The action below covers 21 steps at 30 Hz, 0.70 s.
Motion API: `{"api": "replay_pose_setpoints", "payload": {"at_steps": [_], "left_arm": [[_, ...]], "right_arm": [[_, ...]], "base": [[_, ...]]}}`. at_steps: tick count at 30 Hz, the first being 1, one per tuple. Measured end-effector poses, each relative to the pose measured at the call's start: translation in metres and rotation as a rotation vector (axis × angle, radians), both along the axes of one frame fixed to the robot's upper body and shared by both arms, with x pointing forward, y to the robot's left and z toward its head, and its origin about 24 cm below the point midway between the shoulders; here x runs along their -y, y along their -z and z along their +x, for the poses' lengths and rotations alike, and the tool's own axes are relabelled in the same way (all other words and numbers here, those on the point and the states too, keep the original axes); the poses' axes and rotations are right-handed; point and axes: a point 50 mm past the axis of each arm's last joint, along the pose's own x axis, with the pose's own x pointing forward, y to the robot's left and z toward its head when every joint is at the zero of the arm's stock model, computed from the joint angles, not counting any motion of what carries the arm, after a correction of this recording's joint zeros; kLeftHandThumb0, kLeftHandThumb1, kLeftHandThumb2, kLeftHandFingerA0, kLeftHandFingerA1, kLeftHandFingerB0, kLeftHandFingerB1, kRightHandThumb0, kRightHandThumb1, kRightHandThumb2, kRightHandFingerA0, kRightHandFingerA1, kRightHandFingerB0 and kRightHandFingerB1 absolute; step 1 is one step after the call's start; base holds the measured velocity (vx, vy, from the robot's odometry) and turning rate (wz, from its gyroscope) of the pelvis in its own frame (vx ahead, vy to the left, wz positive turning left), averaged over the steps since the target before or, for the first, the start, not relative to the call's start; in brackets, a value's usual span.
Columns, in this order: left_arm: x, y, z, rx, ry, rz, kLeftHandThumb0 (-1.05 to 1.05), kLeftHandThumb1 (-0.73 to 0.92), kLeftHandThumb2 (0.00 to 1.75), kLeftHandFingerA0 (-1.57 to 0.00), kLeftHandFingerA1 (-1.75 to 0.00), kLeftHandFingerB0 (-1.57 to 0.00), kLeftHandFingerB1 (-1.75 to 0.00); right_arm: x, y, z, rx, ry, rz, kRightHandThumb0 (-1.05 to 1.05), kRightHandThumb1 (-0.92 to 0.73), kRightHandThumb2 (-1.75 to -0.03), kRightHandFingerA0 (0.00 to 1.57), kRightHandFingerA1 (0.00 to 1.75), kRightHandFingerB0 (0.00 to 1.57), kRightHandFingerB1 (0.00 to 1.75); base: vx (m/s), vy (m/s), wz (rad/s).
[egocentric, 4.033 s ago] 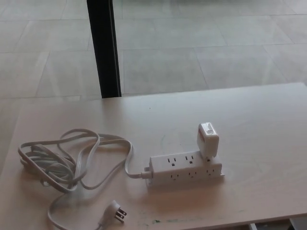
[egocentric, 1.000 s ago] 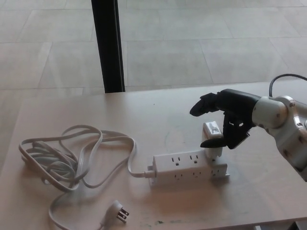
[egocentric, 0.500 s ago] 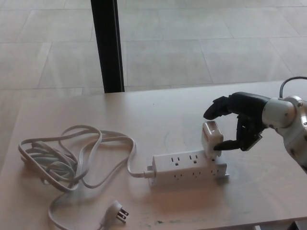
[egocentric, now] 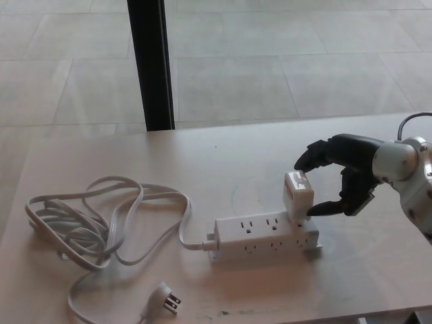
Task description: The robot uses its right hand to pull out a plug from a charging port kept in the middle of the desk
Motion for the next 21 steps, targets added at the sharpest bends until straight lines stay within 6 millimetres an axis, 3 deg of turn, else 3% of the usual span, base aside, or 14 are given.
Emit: {"api": "replay_pose_setpoints", "payload": {"at_steps": [3,6,9,10,11,12,13,14,15,21], "left_arm": [[0.000,0.000,0.000,0.001,-0.001,0.000,-0.65,0.57,0.58,-0.97,-1.04,-0.52,-0.39],[0.000,0.000,0.000,0.000,0.000,0.000,-0.65,0.58,0.58,-0.93,-1.00,-0.52,-0.39],[0.000,0.000,0.000,-0.001,0.003,0.001,-0.65,0.58,0.58,-0.94,-1.01,-0.52,-0.38],[0.000,0.000,0.000,-0.003,0.005,0.001,-0.65,0.59,0.58,-0.94,-1.01,-0.52,-0.39],[0.001,0.000,0.000,-0.004,0.007,0.002,-0.65,0.59,0.58,-0.94,-1.01,-0.52,-0.39],[0.001,0.001,0.000,-0.004,0.010,0.002,-0.64,0.59,0.58,-0.94,-1.02,-0.53,-0.39],[0.001,0.001,0.001,-0.004,0.013,0.003,-0.64,0.59,0.58,-0.95,-1.01,-0.52,-0.39],[0.001,0.001,0.001,-0.004,0.015,0.003,-0.64,0.58,0.58,-0.95,-1.02,-0.53,-0.39],[0.001,0.001,0.001,-0.003,0.016,0.003,-0.65,0.58,0.58,-0.93,-1.04,-0.53,-0.39],[0.001,0.000,0.002,0.002,0.022,0.005,-0.65,0.59,0.58,-0.97,-1.03,-0.52,-0.39]], "right_arm": [[-0.001,0.000,0.000,0.001,-0.003,-0.002,-0.75,-0.48,-0.59,0.65,1.59,0.22,0.34],[-0.001,0.000,0.000,0.007,-0.002,-0.007,-0.75,-0.48,-0.59,0.67,1.59,0.22,0.35],[0.001,0.000,0.000,0.012,0.002,-0.011,-0.73,-0.49,-0.59,0.68,1.49,0.23,0.35],[0.003,0.000,0.000,0.012,0.005,-0.014,-0.77,-0.40,-0.78,0.70,1.26,0.19,0.44],[0.004,0.001,0.000,0.012,0.009,-0.015,-0.77,-0.40,-0.78,0.70,1.26,0.19,0.44],[0.006,0.001,0.000,0.011,0.013,-0.015,-0.74,-0.49,-0.58,0.62,1.37,0.24,0.36],[0.007,0.002,-0.001,0.012,0.016,-0.016,-0.74,-0.49,-0.59,0.64,1.50,0.24,0.37],[0.008,0.002,-0.001,0.012,0.019,-0.017,-0.77,-0.41,-0.79,0.74,1.28,0.20,0.46],[0.011,0.003,-0.001,0.013,0.024,-0.018,-0.73,-0.48,-0.59,0.66,1.56,0.24,0.39],[0.013,0.006,-0.002,0.026,0.030,-0.030,-0.68,-0.49,-0.55,0.74,1.65,0.34,0.39]], "base": [[0.00,0.000,0.00],[0.00,0.000,0.00],[0.00,0.000,0.00],[0.00,0.000,0.00],[0.00,0.000,0.00],[0.00,0.000,0.00],[0.00,0.000,0.00],[0.00,0.000,0.00],[0.00,0.000,0.00],[0.00,0.000,0.00]]}}
